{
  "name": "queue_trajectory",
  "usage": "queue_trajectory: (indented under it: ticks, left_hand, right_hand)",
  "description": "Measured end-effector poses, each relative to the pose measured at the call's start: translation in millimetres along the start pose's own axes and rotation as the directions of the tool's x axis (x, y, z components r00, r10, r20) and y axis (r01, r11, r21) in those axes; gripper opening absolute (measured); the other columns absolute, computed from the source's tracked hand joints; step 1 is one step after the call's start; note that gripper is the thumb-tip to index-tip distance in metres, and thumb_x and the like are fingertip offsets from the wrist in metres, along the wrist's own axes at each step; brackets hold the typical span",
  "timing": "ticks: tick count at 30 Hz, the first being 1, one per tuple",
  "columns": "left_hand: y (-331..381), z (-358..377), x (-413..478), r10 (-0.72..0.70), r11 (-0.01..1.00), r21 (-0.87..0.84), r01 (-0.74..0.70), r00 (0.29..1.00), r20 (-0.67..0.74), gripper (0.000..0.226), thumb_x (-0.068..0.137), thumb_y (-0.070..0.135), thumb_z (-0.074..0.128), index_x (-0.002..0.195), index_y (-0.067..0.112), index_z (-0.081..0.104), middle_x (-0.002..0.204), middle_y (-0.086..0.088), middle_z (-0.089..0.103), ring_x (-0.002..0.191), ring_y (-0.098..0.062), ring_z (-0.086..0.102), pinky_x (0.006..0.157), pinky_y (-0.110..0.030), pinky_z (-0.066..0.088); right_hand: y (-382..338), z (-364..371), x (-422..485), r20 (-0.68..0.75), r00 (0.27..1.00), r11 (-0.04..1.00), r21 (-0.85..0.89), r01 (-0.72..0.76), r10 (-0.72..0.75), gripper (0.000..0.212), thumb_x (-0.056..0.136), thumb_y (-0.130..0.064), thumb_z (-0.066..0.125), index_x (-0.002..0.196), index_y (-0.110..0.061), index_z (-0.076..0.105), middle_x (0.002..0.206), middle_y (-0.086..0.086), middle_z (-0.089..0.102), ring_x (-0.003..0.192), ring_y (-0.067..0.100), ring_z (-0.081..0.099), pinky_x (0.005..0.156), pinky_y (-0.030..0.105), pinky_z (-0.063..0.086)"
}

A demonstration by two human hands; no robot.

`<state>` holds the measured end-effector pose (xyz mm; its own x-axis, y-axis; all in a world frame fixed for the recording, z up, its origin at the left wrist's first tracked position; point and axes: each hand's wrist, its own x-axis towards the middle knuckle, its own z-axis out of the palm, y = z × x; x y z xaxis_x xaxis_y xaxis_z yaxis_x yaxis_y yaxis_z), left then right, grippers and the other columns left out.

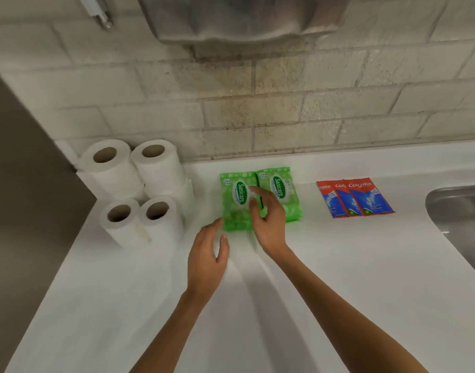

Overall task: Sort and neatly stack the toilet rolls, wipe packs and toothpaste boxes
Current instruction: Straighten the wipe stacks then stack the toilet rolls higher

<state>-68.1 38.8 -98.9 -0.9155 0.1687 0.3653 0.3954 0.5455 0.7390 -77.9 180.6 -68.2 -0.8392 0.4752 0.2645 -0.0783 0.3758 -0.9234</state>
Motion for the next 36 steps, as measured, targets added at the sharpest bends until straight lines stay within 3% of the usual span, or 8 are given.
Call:
queue_trajectory:
  ticks: [7,14,18,22,25,28,32,36]
  left_hand:
    - [-43.6,-60.2,-21.2,-0.288,0.955,-0.13,0.266,0.935,-0.208,0.023,0.092,0.01,0.054,0.114,0.013,0.06,0.088,0.01,0.062,0.085,0.004,0.06,0.088,-0.026,0.048]
    - [-85.6,-118.4,-6.6,-0.564,0.822,-0.379,0.424,0.692,-0.45,0.019,0.095,0.016,0.047,0.11,0.011,0.059,0.112,-0.013,0.062,0.106,-0.032,0.06,0.097,-0.045,0.049]
    - [-105.1,-152.4,32.5,-0.674,0.707,-0.539,0.458,0.668,-0.315,0.035,0.098,0.031,0.037,0.123,0.013,0.054,0.113,-0.008,0.057,0.119,-0.031,0.053,0.102,-0.042,0.041]
    - [-128.1,-166.7,68.0,-0.714,0.577,-0.591,0.564,0.699,-0.03,0.06,0.096,0.055,0.023,0.137,0.016,0.044,0.139,-0.009,0.048,0.132,-0.024,0.043,0.113,-0.039,0.032]
    - [-143.5,-170.3,93.7,-0.698,0.493,-0.614,0.617,0.702,0.145,0.071,0.09,0.067,0.02,0.14,0.021,0.041,0.144,-0.005,0.046,0.134,-0.023,0.042,0.116,-0.041,0.029]
    - [-148.5,-166.6,113.6,-0.667,0.438,-0.623,0.649,0.699,0.259,0.071,0.089,0.068,0.017,0.137,0.023,0.045,0.131,-0.003,0.058,0.122,-0.023,0.053,0.108,-0.04,0.038]
    - [-148.4,-153.7,119.1,-0.627,0.404,-0.656,0.637,0.715,0.308,0.058,0.093,0.062,0.017,0.101,0.028,0.063,0.077,0.007,0.076,0.091,-0.017,0.062,0.077,-0.033,0.048]
    - [-160.3,-144.2,120.2,-0.61,0.367,-0.701,0.612,0.727,0.315,0.056,0.091,0.065,0.024,0.101,0.031,0.066,0.09,0.001,0.075,0.101,-0.023,0.063,0.084,-0.038,0.05]
  right_hand:
    - [-32.1,49.7,-31.1,0.326,0.923,0.944,0.187,-0.272,0.202,0.038,0.098,-0.024,0.044,0.135,-0.014,0.048,0.141,0.001,0.049,0.126,0.009,0.047,0.087,0.002,0.034]
    - [-29.5,87.0,-21.9,0.48,0.834,0.9,0.178,-0.397,0.273,0.055,0.098,-0.046,0.031,0.147,-0.023,0.027,0.155,-0.002,0.027,0.143,0.015,0.026,0.11,0.024,0.019]
    - [-30.9,110.3,-12.7,0.497,0.805,0.865,0.188,-0.465,0.324,0.058,0.097,-0.051,0.024,0.149,-0.026,0.021,0.156,-0.004,0.024,0.144,0.016,0.022,0.116,0.031,0.016]
    - [-28.6,135.8,-5.9,0.512,0.792,0.794,0.302,-0.528,0.332,0.066,0.09,-0.063,0.027,0.146,-0.029,0.026,0.154,-0.007,0.029,0.14,0.011,0.029,0.119,0.032,0.02]
    - [-26.5,150.1,3.6,0.503,0.82,0.723,0.456,-0.519,0.272,0.037,0.099,-0.048,0.022,0.125,-0.033,0.044,0.123,-0.016,0.056,0.104,-0.009,0.056,0.084,0.006,0.046]
    - [-26.7,161.0,9.4,0.482,0.841,0.662,0.55,-0.509,0.247,0.033,0.103,-0.035,0.017,0.113,-0.034,0.048,0.103,-0.021,0.062,0.082,-0.017,0.062,0.066,0.001,0.047]
    - [-14.1,180.0,13.0,0.434,0.856,0.65,0.57,-0.503,0.282,0.046,0.101,-0.044,0.02,0.132,-0.026,0.048,0.126,-0.007,0.062,0.116,0.002,0.058,0.097,0.019,0.047]
    - [-13.8,192.2,10.4,0.379,0.862,0.687,0.528,-0.499,0.336,0.065,0.089,-0.063,0.037,0.142,-0.025,0.037,0.142,0.004,0.05,0.132,0.019,0.047,0.114,0.043,0.034]
